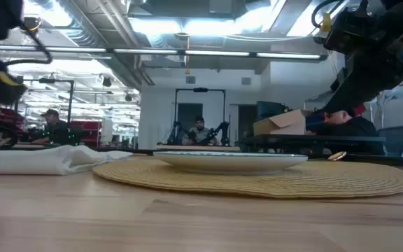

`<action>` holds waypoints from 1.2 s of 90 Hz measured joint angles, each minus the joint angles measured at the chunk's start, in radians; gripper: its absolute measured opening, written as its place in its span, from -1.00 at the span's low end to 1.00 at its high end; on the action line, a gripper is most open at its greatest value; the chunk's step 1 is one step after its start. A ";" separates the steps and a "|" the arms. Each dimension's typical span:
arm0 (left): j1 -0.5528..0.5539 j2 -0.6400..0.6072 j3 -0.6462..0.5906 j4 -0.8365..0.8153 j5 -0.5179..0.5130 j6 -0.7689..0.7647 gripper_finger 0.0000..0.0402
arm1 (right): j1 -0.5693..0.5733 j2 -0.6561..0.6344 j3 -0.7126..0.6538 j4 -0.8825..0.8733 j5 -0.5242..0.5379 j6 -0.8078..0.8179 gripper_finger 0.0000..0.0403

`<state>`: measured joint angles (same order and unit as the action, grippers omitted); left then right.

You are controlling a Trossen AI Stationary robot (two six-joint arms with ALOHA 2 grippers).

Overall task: Set table place
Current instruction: Put the green fork on top of the white table napkin

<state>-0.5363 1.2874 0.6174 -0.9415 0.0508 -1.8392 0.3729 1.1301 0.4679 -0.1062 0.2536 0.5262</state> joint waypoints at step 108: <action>0.382 -0.032 0.000 0.331 -0.213 0.201 -1.00 | 0.000 0.000 0.000 0.000 -0.002 0.004 -1.00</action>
<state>-0.1543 1.2556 0.6174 -0.6106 -0.1625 -1.6382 0.3729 1.1301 0.4679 -0.1067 0.2511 0.5301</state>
